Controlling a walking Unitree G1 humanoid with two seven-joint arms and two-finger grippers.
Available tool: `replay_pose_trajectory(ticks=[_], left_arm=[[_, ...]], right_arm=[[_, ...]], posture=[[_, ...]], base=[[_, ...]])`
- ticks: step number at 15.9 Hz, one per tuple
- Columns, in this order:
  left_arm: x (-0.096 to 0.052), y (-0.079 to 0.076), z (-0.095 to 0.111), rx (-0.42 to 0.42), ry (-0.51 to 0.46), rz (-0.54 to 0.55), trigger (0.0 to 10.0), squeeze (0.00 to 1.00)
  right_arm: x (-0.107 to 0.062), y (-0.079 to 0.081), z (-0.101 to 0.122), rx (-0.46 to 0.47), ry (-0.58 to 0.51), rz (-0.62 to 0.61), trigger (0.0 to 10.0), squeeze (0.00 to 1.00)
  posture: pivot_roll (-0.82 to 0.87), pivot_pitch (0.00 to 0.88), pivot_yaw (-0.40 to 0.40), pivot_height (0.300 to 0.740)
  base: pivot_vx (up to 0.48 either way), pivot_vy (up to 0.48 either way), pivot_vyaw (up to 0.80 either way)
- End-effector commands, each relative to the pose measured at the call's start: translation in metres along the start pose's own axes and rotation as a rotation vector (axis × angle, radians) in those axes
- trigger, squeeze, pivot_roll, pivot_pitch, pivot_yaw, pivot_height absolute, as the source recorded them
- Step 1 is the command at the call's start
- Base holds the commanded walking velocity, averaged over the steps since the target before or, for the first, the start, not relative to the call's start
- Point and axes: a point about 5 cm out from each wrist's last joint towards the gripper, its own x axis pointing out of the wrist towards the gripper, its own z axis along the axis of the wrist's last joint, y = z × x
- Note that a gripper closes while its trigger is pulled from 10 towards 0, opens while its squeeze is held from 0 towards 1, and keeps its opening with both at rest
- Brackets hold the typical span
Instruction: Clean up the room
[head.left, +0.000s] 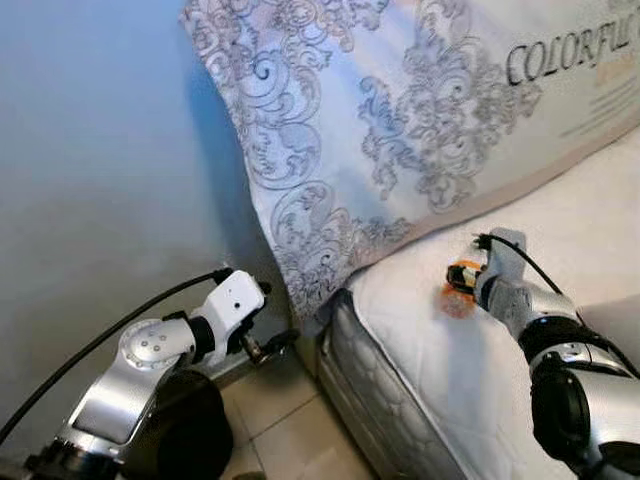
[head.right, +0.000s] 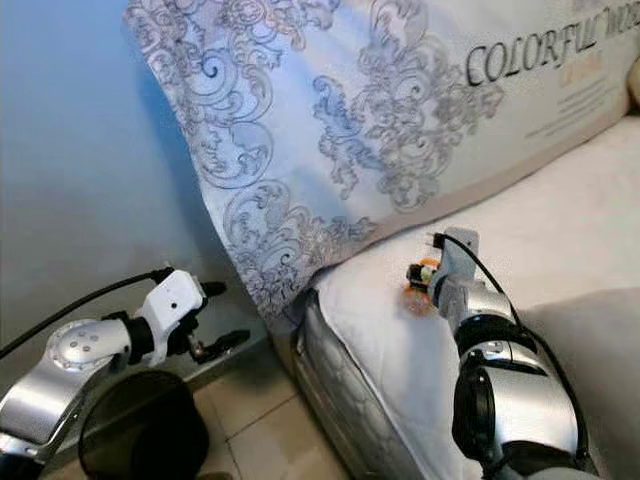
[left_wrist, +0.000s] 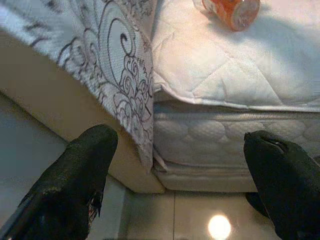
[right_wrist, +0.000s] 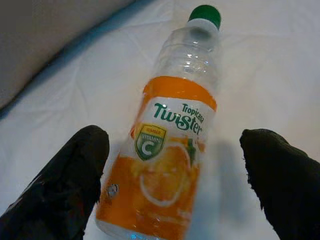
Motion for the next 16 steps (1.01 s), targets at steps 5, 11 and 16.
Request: replay_pose_trajectory(ticks=[5,11,16], left_arm=[[-0.009,-0.003,-0.001,0.005,0.026,-0.009,10.0,0.84],[-0.005,-0.003,0.002,-0.003,0.019,-0.016,10.0,0.84],[-0.005,-0.002,0.004,0.004,0.023,-0.013,10.0,0.84]], right_arm=[[0.003,0.006,-0.021,-0.062,0.066,-0.038,10.0,0.0],[0.003,-0.003,-0.037,-0.024,0.109,-0.082,0.8,0.0],[0.004,-0.004,-0.039,0.006,0.101,-0.069,0.0,0.0]], posture=[[0.14,0.0,0.022,0.74],[0.14,0.0,0.013,0.74],[0.15,0.0,0.018,0.74]], base=[[0.0,0.0,0.0],[0.0,0.0,0.0],[0.0,0.0,0.0]])
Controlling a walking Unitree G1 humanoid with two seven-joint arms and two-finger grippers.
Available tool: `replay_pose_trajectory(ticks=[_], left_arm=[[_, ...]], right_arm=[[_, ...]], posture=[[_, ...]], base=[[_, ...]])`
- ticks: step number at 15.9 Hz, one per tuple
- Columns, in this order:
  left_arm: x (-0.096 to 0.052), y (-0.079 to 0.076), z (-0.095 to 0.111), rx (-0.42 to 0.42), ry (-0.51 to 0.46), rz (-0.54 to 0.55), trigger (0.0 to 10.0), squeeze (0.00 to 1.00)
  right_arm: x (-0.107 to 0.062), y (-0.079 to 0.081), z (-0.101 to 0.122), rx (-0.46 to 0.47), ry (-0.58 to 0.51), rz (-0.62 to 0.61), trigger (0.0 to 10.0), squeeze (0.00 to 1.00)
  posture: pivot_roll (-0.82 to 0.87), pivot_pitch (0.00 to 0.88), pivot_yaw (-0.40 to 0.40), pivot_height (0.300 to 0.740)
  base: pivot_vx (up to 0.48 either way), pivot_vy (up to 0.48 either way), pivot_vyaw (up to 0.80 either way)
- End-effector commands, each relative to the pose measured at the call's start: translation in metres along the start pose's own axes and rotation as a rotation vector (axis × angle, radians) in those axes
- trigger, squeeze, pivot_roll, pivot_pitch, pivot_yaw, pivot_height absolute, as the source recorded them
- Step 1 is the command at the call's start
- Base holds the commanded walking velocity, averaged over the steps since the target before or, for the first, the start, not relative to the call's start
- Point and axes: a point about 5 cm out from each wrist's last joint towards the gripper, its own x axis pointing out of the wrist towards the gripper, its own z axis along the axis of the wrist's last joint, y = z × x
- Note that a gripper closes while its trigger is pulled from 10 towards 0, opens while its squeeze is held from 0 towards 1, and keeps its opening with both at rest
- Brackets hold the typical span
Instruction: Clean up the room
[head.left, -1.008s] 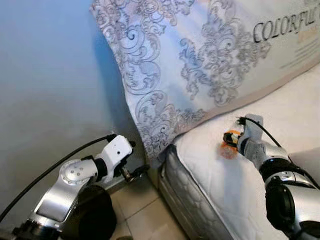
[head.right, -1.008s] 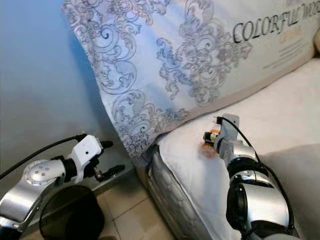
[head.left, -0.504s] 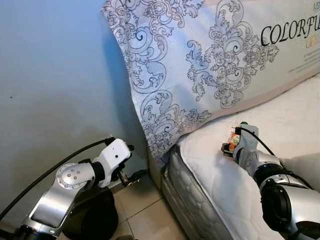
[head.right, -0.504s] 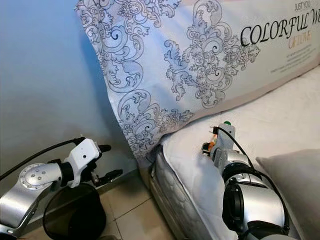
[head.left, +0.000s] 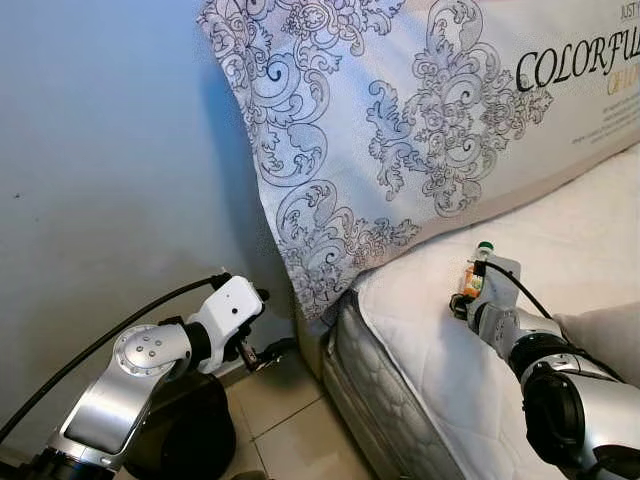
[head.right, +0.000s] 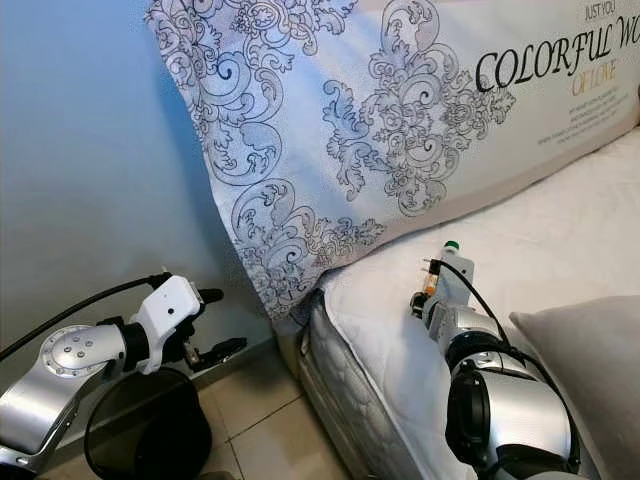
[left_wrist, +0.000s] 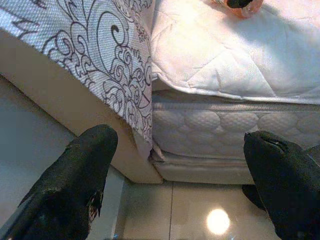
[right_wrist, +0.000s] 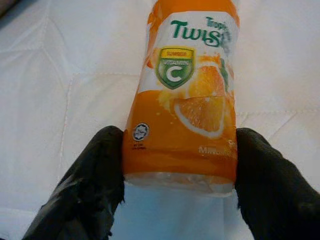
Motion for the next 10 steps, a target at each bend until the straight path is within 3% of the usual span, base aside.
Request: replay_pose_trajectory(ticks=[1,4,6,9,10], left_arm=[[-0.001,0.002,0.004,0.017,-0.003,0.0,10.0,0.84],[0.001,0.002,0.004,0.001,-0.015,0.006,10.0,0.84],[0.005,-0.003,0.004,-0.03,-0.04,0.009,10.0,0.83],[0.011,-0.007,0.005,-0.098,-0.104,0.048,10.0,0.83],[0.014,-0.006,0.007,-0.144,-0.144,0.081,10.0,0.84]], right_arm=[[0.001,-0.004,-0.003,0.015,0.005,-0.005,0.0,0.0],[0.0,-0.006,0.001,0.054,-0.015,-0.002,0.0,0.0],[0.001,-0.008,0.005,0.155,-0.099,0.038,0.0,0.0],[0.0,-0.012,-0.004,0.231,-0.197,0.088,0.0,0.0],[-0.005,-0.011,-0.001,0.244,-0.282,0.087,0.0,0.0]], posture=[[0.15,0.0,0.018,0.74],[0.13,0.0,0.014,0.74],[0.12,0.0,0.007,0.74],[0.07,0.0,0.025,0.74],[0.05,0.0,0.042,0.74]], base=[[0.0,0.0,0.0],[0.0,0.0,0.0],[0.0,0.0,0.0],[0.0,0.0,0.0],[0.0,0.0,0.0]])
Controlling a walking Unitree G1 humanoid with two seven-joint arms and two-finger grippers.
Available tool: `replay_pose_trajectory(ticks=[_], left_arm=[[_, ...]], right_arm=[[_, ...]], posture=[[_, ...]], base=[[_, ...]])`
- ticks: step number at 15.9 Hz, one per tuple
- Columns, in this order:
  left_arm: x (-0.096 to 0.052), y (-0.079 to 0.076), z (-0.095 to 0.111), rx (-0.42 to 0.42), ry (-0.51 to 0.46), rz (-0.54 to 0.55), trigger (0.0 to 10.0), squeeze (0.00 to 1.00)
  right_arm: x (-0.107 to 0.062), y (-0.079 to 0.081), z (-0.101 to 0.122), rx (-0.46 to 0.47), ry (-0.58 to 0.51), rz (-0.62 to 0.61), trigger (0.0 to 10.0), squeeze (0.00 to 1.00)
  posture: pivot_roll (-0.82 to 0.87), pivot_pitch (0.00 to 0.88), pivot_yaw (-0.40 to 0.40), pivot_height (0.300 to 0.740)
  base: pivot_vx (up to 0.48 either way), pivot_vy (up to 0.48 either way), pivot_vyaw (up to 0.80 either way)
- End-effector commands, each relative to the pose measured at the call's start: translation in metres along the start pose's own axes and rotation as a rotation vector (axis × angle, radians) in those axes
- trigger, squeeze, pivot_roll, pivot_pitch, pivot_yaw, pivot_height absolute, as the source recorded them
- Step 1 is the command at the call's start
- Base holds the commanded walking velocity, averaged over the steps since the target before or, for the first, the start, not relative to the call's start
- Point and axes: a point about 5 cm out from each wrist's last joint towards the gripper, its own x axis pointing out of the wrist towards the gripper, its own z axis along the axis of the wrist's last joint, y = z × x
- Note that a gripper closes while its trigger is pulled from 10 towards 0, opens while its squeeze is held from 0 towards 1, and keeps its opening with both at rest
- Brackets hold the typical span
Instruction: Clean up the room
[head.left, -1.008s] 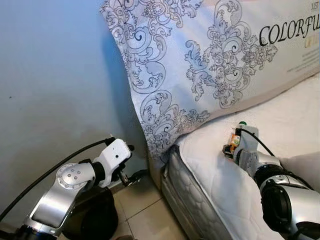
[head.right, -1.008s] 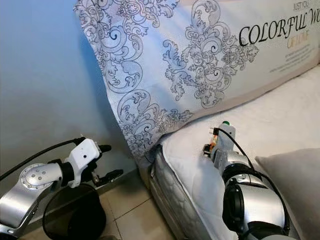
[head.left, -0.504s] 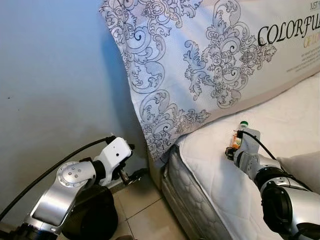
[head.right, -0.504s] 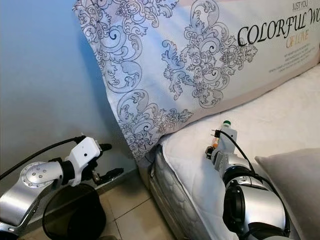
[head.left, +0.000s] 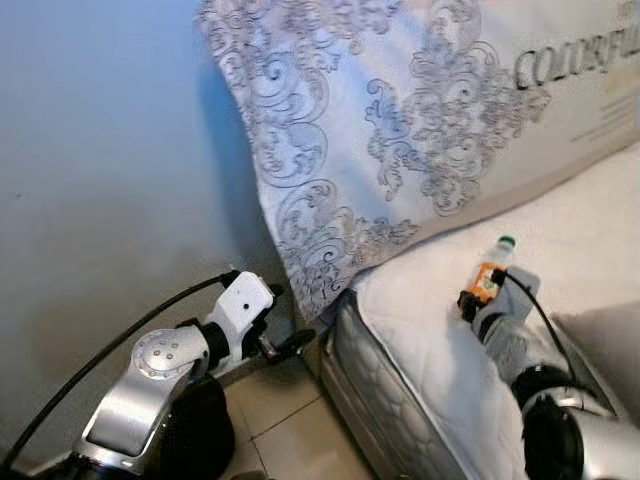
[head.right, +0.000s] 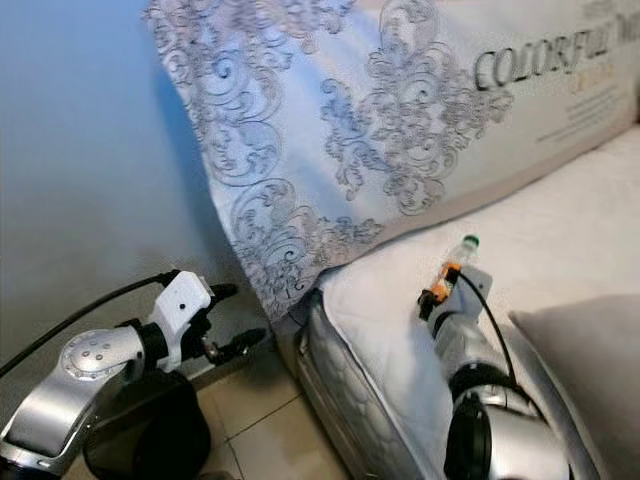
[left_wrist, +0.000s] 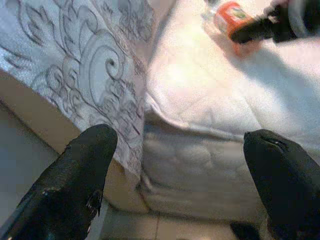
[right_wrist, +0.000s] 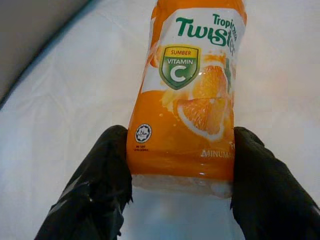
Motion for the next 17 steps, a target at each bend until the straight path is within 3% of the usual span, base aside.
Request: replay_pose_trajectory(ticks=[1,2,3,5,7,10,13,15,16,17], left_arm=[[0.0,0.005,0.0,-0.05,-0.035,0.06,10.0,0.84],[0.003,0.006,0.001,-0.069,-0.059,0.099,10.0,0.84],[0.007,0.007,0.006,-0.045,-0.091,0.137,10.0,0.85],[0.011,0.011,0.011,-0.004,-0.113,0.246,10.0,0.84],[0.009,0.015,0.009,-0.024,-0.11,0.331,10.0,0.84],[0.003,0.02,0.004,-0.038,-0.093,0.405,10.0,0.83],[-0.003,0.022,-0.001,-0.033,-0.082,0.429,10.0,0.83],[-0.003,0.018,-0.004,-0.03,-0.065,0.399,10.0,0.83],[-0.003,0.011,-0.008,-0.012,-0.047,0.34,10.0,0.84],[-0.004,0.008,-0.01,-0.004,-0.037,0.315,10.0,0.83]], right_arm=[[-0.005,0.007,0.017,0.025,-0.138,0.032,0.0,0.0],[-0.012,0.012,0.02,0.031,-0.216,0.044,4.1,0.0],[-0.021,0.018,0.024,0.026,-0.297,0.038,10.0,0.0],[-0.032,0.033,0.032,0.075,-0.38,0.094,10.0,0.0],[-0.042,0.044,0.031,0.112,-0.409,0.153,10.0,0.0],[-0.056,0.049,0.017,0.052,-0.399,0.172,10.0,0.0],[-0.06,0.047,0.009,-0.084,-0.37,0.237,10.0,0.0],[-0.058,0.043,0.004,-0.134,-0.28,0.349,10.0,0.0],[-0.056,0.022,0.001,-0.288,-0.198,0.402,10.0,0.0],[-0.058,0.007,0.001,-0.38,-0.152,0.436,10.0,0.0]], posture=[[0.04,0.0,0.046,0.74],[0.03,0.0,0.061,0.74],[0.02,0.0,0.068,0.74],[0.02,0.0,0.06,0.74],[0.03,0.0,0.051,0.74],[0.04,0.0,0.041,0.74],[0.04,0.0,0.037,0.74],[0.04,0.0,0.034,0.74],[0.05,0.0,0.029,0.74],[0.05,0.0,0.029,0.74]], base=[[0.0,0.0,0.0],[0.0,0.0,0.0],[0.0,0.0,0.0],[0.0,0.0,0.0],[0.0,0.0,0.0],[0.0,0.0,0.0],[0.0,0.0,0.0],[0.0,0.0,0.0],[0.0,0.0,0.0],[0.0,0.0,0.0]])
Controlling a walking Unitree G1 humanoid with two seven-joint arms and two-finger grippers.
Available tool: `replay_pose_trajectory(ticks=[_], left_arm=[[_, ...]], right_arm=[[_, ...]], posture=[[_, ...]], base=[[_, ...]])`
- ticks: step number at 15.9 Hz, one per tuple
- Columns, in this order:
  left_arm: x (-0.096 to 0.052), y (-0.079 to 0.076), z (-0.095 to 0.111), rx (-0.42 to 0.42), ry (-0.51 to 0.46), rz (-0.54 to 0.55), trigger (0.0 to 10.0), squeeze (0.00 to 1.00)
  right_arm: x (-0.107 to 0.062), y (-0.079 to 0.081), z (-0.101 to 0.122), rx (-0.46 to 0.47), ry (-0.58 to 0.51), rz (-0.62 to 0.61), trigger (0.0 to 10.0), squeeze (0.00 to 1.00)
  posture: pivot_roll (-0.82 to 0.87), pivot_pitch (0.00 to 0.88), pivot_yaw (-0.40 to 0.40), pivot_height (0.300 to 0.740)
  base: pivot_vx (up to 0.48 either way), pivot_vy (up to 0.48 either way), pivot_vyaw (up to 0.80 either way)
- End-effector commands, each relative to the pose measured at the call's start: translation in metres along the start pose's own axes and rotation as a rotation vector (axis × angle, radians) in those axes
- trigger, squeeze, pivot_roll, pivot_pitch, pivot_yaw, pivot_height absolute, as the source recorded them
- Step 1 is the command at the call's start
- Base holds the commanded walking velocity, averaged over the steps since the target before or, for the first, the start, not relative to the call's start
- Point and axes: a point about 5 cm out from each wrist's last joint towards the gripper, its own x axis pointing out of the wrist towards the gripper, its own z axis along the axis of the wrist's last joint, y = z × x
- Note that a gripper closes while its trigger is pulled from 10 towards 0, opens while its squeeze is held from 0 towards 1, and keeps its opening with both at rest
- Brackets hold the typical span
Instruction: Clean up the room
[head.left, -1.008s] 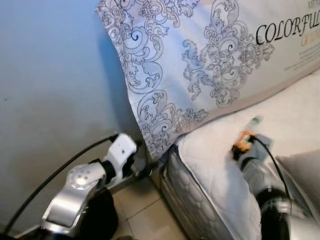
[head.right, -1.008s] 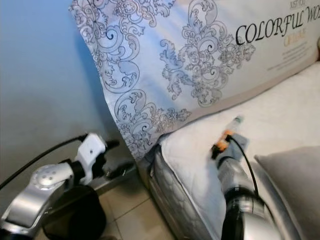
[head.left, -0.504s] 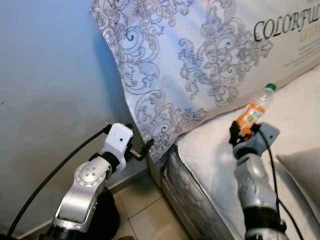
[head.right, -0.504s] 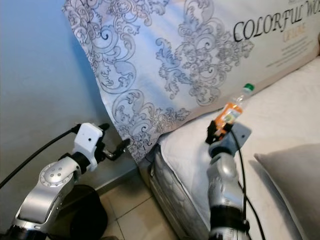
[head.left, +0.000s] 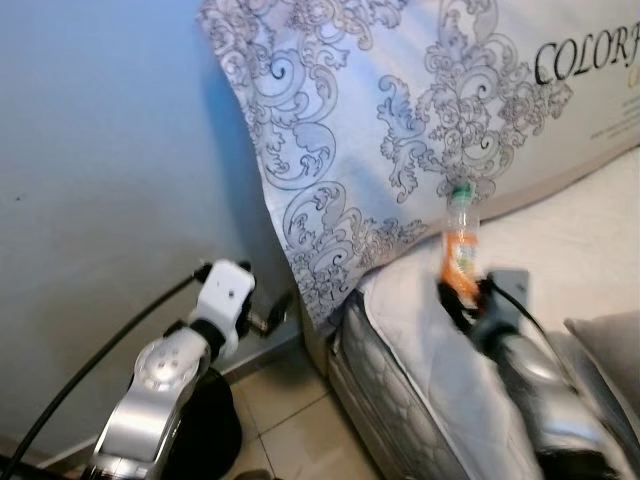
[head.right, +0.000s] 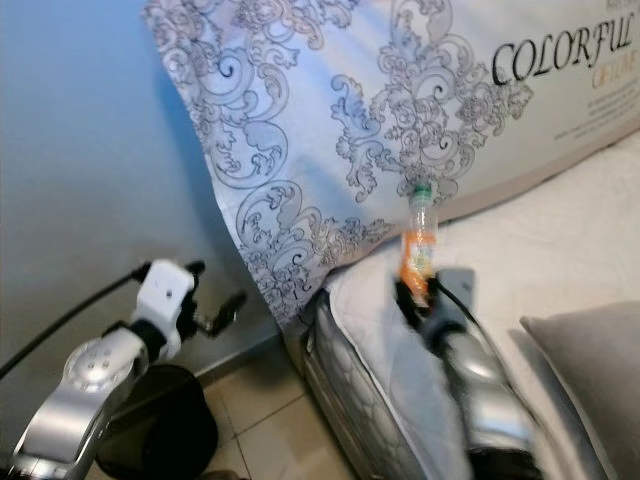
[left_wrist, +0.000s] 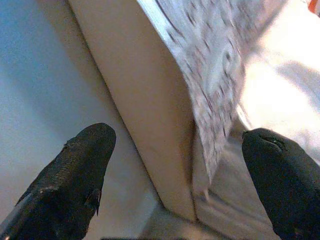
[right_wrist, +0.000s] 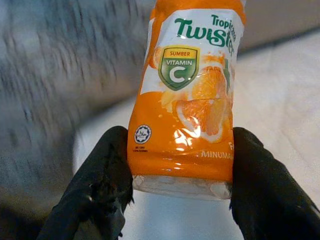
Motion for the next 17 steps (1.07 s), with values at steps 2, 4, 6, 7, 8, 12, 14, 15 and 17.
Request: replay_pose_trajectory(ticks=[2,4,6,7,8,12,14,15,17], left_arm=[[0.0,0.001,0.004,0.024,-0.011,-0.01,10.0,0.84],[-0.001,0.005,0.001,0.004,0.004,0.038,10.0,0.84],[-0.001,0.006,-0.001,-0.006,0.016,0.05,10.0,0.84],[-0.001,0.005,0.0,-0.006,0.014,0.048,10.0,0.84],[-0.001,0.005,0.0,-0.006,0.014,0.048,10.0,0.84],[0.0,0.005,0.0,-0.001,0.014,0.048,10.0,0.83],[0.0,0.006,0.001,0.004,0.013,0.051,10.0,0.83],[0.001,0.007,0.001,0.005,0.014,0.054,10.0,0.83],[0.001,0.007,0.001,0.006,0.014,0.055,10.0,0.83]], right_arm=[[-0.008,-0.001,0.001,-0.087,0.042,0.135,10.0,0.0],[-0.016,0.001,0.002,-0.108,0.046,0.23,10.0,0.0],[-0.015,0.014,0.002,-0.071,0.036,0.279,10.0,0.0],[-0.015,0.02,-0.001,-0.069,0.046,0.304,10.0,0.0],[-0.015,0.022,-0.002,-0.07,0.051,0.315,10.0,0.0],[-0.015,0.026,-0.005,-0.079,0.068,0.334,10.0,0.0],[-0.014,0.026,-0.003,-0.086,0.063,0.323,10.0,0.0],[-0.014,0.027,-0.005,-0.093,0.066,0.318,10.0,0.0],[-0.014,0.028,-0.007,-0.092,0.07,0.317,10.0,0.0]], posture=[[0.04,0.0,0.03,0.74],[0.04,0.0,0.029,0.74],[0.04,0.0,0.023,0.74],[0.05,0.0,0.02,0.74],[0.05,0.0,0.02,0.74],[0.05,0.0,0.021,0.74],[0.05,0.0,0.023,0.74],[0.05,0.0,0.023,0.74],[0.05,0.0,0.024,0.74]], base=[[0.0,0.0,0.0],[0.0,0.0,0.0],[0.0,0.0,0.0],[0.0,0.0,0.0],[0.0,0.0,0.0],[0.0,0.0,0.0],[0.0,0.0,0.0],[0.0,0.0,0.0],[0.0,0.0,0.0]])
